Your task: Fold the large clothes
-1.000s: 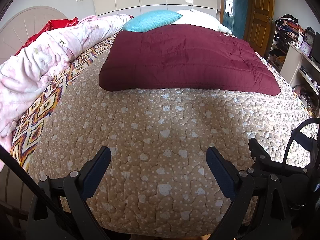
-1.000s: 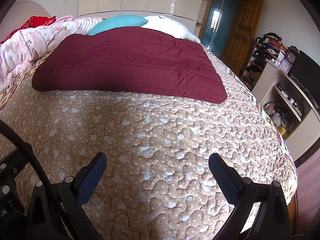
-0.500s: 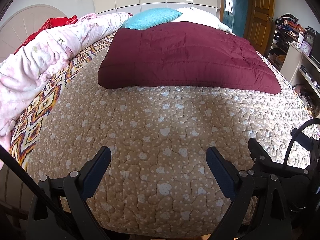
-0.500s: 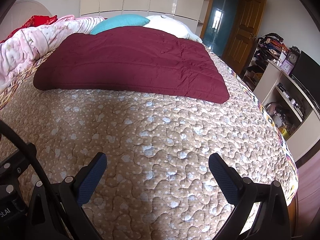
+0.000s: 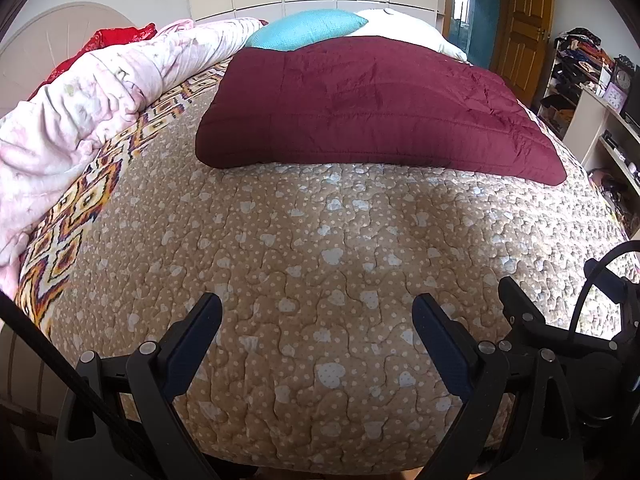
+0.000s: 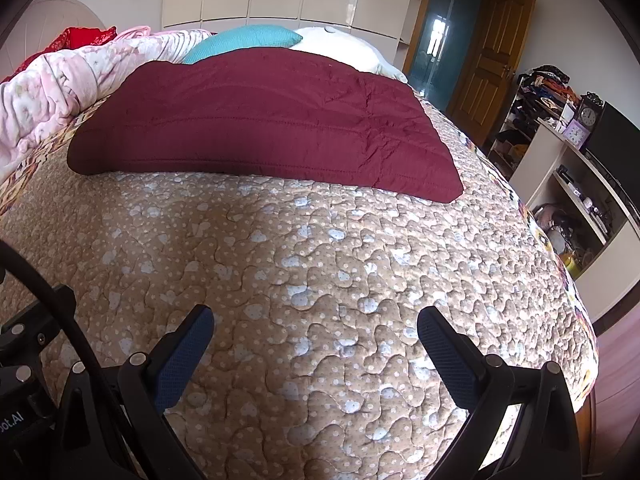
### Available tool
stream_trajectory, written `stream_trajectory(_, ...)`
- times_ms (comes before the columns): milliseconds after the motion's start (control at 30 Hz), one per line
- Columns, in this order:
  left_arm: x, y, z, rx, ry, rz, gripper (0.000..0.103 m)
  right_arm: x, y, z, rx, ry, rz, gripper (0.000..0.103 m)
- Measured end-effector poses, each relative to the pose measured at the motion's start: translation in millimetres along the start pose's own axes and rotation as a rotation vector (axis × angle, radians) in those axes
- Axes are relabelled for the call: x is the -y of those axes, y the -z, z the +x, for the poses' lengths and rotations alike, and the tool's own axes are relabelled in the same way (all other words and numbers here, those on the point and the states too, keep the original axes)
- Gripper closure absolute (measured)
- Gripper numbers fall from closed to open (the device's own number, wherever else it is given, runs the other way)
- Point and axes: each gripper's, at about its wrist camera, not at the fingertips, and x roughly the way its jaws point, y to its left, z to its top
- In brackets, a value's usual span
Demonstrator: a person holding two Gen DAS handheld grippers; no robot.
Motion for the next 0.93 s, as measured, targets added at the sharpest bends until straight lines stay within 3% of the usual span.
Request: stream_trajectory(933, -7.6, -0.3, 1.1, -0.01, 0.013, -0.023, 0.008, 2.0, 2.6, 4.3, -0.016, 0.0, 0.001, 0.0)
